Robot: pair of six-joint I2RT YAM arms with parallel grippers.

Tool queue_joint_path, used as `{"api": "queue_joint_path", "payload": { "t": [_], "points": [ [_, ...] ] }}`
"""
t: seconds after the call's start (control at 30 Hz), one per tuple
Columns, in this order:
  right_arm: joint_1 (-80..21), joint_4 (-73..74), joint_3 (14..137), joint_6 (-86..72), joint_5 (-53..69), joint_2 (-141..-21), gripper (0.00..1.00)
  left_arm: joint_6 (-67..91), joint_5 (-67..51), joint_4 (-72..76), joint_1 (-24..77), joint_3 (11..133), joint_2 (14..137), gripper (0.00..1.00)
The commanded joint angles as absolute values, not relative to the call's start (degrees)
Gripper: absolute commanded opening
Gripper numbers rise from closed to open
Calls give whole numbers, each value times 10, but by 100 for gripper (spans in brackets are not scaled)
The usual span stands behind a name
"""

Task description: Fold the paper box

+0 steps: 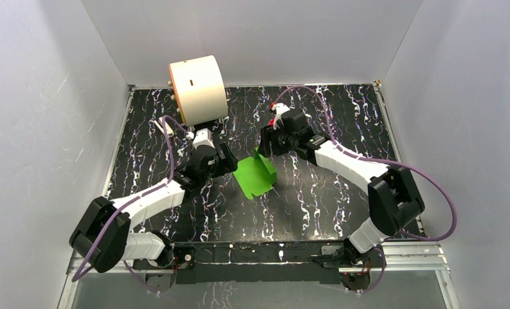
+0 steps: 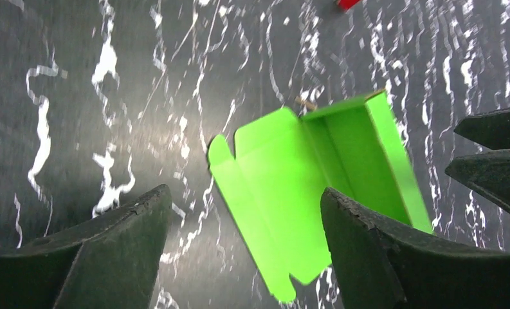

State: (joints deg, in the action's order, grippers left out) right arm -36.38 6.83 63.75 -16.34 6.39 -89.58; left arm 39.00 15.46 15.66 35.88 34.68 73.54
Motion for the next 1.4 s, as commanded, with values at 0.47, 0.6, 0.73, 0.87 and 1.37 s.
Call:
{"api": "queue_joint_path", "payload": {
  "t": [0.47,0.6,0.73,0.87,1.37],
  "points": [
    [-382,95,638,-201,50,-962,65,487,68,4,355,297,671,87],
    [-383,83,632,-206,48,-961,57,483,65,-8,355,297,671,87],
    [-380,68,614,-219,53,-944,51,477,69,-23,355,301,663,87],
    [-367,12,569,-251,83,-919,43,479,65,-25,355,302,650,87],
    [-357,-334,286,-546,85,-837,39,482,26,-54,355,357,602,87]
  ]
}}
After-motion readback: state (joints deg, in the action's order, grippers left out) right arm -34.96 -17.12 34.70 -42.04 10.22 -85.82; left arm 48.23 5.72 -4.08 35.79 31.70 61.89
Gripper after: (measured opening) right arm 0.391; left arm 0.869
